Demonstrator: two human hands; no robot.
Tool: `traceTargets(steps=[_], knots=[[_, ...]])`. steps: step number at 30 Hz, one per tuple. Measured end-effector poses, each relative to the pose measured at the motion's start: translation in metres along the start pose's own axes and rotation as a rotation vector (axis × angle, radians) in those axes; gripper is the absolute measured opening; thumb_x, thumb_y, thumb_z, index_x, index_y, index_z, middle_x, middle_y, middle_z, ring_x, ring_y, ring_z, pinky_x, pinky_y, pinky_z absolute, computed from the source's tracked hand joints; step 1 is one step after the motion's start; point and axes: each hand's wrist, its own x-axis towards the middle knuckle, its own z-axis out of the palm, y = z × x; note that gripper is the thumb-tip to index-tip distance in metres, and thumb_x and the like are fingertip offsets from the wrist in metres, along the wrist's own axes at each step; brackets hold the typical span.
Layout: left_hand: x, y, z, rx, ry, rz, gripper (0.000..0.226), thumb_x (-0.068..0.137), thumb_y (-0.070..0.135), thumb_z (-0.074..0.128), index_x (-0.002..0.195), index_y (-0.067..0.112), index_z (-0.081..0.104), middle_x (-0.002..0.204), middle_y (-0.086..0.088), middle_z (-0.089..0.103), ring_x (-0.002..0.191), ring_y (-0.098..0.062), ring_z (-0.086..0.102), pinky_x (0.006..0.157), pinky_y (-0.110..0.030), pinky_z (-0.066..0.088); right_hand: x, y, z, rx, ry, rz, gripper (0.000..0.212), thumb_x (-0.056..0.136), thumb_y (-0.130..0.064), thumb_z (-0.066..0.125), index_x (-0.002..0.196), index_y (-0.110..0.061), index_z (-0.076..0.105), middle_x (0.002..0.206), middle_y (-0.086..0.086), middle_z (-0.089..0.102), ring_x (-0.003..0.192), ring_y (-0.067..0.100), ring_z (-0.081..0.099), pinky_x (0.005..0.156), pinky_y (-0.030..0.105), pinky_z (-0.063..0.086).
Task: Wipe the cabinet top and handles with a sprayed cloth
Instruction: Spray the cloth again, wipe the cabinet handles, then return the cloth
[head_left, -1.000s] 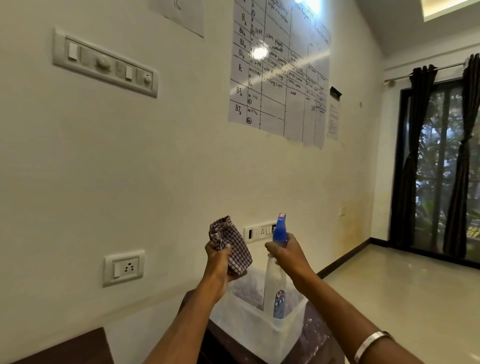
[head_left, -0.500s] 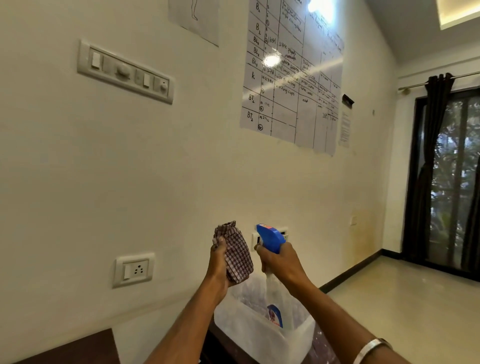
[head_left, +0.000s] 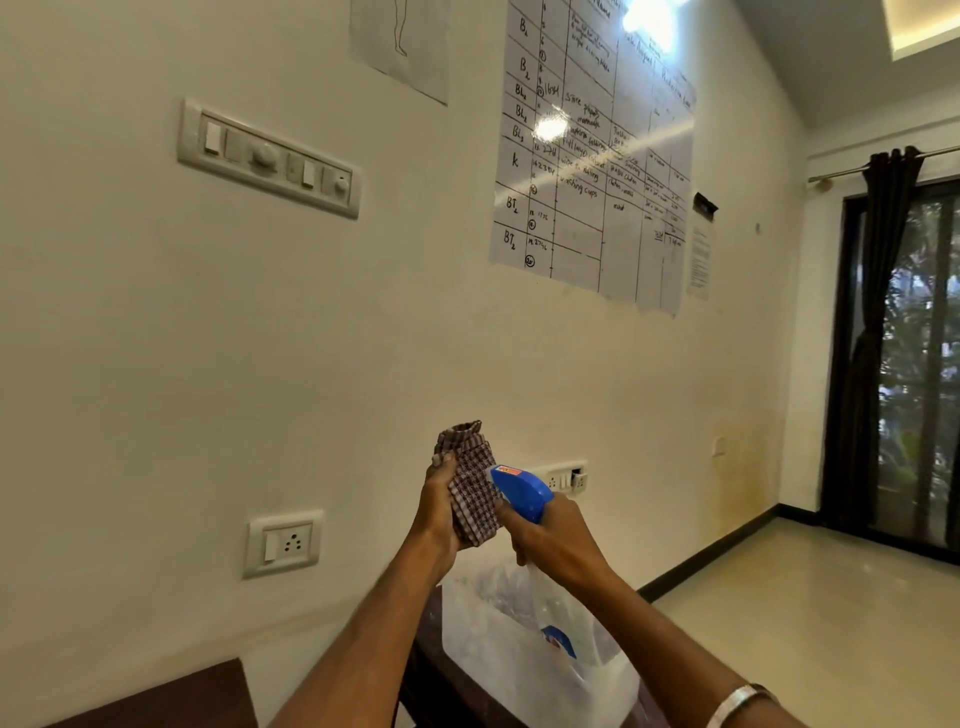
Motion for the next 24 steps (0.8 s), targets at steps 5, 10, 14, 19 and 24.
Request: traceTargets(steps=[5, 10, 14, 19, 24], knots=[[0.000, 0.001, -0.002, 0.003, 0.013, 0.005, 0.042, 0.098, 0.046, 0.035, 0.121, 0.019, 0.058, 0.118, -0.014, 0.064, 0.107, -0.032, 0.061, 0.089, -0.048, 0.051, -0.001, 0.005, -0.008, 0.041, 0.074, 0.036, 0.024, 0.091, -0.032, 0.061, 0.085, -0.009, 0.060, 0.061, 0.004, 0.061, 0.044, 0.004, 0.056, 0.054, 0.015, 0.049], [0.001, 0.004, -0.004, 0.019, 0.046, 0.013, 0.047, 0.098, 0.048, 0.036, 0.129, 0.019, 0.053, 0.123, -0.014, 0.062, 0.109, -0.032, 0.059, 0.087, -0.047, 0.052, -0.001, 0.005, -0.009, 0.056, 0.063, 0.018, 0.027, 0.091, -0.032, 0.062, 0.090, -0.006, 0.061, 0.061, 0.004, 0.061, 0.045, 0.005, 0.056, 0.055, 0.015, 0.049], [0.004, 0.008, -0.004, 0.021, 0.043, 0.056, 0.047, 0.098, 0.047, 0.035, 0.129, 0.018, 0.054, 0.120, -0.013, 0.063, 0.108, -0.032, 0.061, 0.079, -0.045, 0.054, -0.005, 0.002, -0.003, 0.038, -0.044, -0.020, 0.020, 0.091, -0.030, 0.062, 0.085, -0.011, 0.059, 0.058, -0.002, 0.059, 0.045, 0.003, 0.055, 0.056, 0.012, 0.049], [0.006, 0.014, -0.004, 0.037, 0.037, 0.080, 0.048, 0.097, 0.048, 0.035, 0.130, 0.018, 0.053, 0.122, -0.013, 0.063, 0.110, -0.032, 0.061, 0.089, -0.050, 0.051, -0.005, 0.001, -0.001, 0.030, -0.024, -0.024, 0.023, 0.091, -0.034, 0.061, 0.087, -0.011, 0.060, 0.059, 0.000, 0.059, 0.045, 0.002, 0.056, 0.053, 0.011, 0.048], [0.009, 0.020, -0.005, 0.048, 0.051, 0.091, 0.049, 0.097, 0.049, 0.035, 0.135, 0.020, 0.049, 0.128, -0.012, 0.059, 0.113, -0.032, 0.058, 0.098, -0.054, 0.046, -0.003, 0.007, -0.012, 0.068, 0.060, 0.021, 0.031, 0.091, -0.035, 0.061, 0.091, -0.004, 0.061, 0.059, 0.001, 0.060, 0.044, 0.002, 0.056, 0.051, 0.010, 0.046]])
